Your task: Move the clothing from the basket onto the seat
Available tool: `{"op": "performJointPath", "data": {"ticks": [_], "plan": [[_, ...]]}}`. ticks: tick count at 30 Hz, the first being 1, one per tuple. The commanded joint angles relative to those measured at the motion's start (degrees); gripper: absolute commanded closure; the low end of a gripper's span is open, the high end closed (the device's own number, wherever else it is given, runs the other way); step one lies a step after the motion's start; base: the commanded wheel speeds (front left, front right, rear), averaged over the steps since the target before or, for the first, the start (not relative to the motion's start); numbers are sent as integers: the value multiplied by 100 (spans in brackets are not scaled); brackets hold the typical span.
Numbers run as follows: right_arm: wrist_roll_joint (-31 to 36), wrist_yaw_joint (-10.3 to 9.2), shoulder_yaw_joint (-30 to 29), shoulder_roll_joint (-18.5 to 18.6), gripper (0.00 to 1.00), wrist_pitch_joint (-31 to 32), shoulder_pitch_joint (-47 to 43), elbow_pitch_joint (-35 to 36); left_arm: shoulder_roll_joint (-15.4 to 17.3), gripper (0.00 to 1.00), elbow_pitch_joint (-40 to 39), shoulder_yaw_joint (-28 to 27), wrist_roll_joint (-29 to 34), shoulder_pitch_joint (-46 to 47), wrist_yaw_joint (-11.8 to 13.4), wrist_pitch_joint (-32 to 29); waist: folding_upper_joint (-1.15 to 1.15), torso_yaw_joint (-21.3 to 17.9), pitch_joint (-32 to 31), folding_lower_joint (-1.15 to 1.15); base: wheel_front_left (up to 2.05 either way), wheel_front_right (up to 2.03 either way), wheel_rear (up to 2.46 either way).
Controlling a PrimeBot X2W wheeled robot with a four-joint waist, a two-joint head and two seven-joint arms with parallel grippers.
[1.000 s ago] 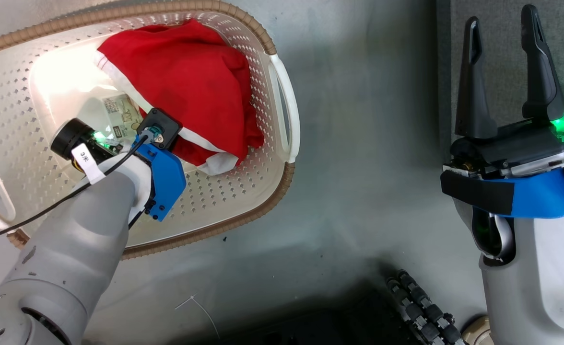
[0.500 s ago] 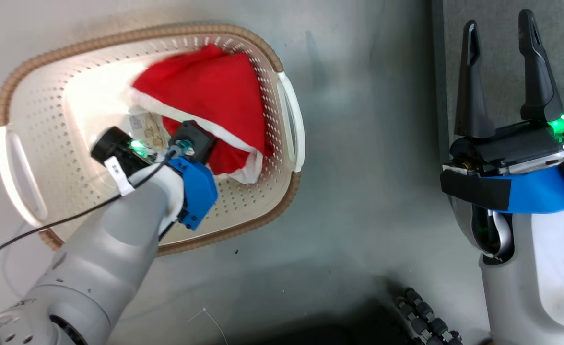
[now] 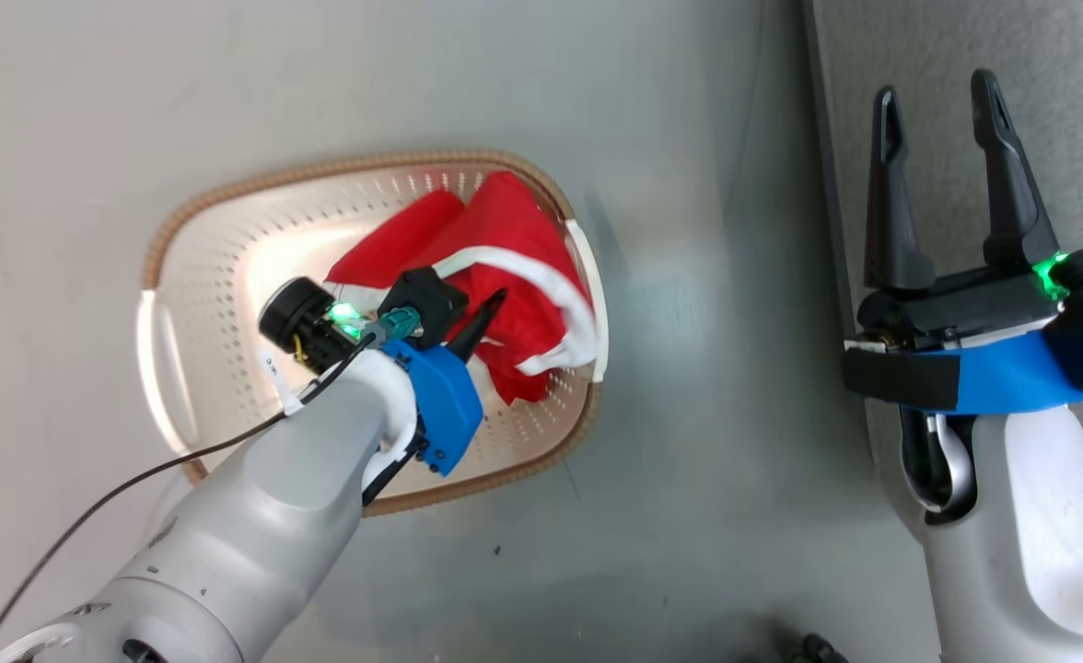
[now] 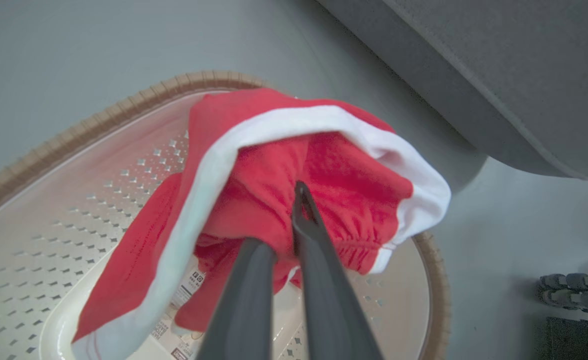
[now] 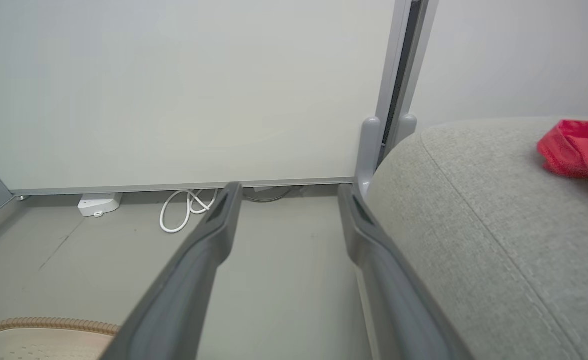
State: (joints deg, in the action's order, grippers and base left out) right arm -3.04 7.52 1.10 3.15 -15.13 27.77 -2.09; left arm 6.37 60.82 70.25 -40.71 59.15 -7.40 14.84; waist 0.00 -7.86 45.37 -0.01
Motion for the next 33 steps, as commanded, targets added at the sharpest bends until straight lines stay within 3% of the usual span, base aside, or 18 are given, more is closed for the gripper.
{"op": "performJointPath", "data": {"ticks": [1,19,33], "plan": [[0,-6,-25,49,0,-2,-105,-38,43,100,-155,-110,7,-48,-12,43,0,151,-346,1,0,0,0],[-65,-6,-17,191,0,-2,-673,-444,437,100,-2082,-1740,1106,-1031,200,38,0,471,-1945,1,0,0,0],[-127,-6,-12,187,0,-2,-1208,-700,396,100,-3055,-2549,1665,-1349,276,39,0,527,-3051,1,0,0,0]]}}
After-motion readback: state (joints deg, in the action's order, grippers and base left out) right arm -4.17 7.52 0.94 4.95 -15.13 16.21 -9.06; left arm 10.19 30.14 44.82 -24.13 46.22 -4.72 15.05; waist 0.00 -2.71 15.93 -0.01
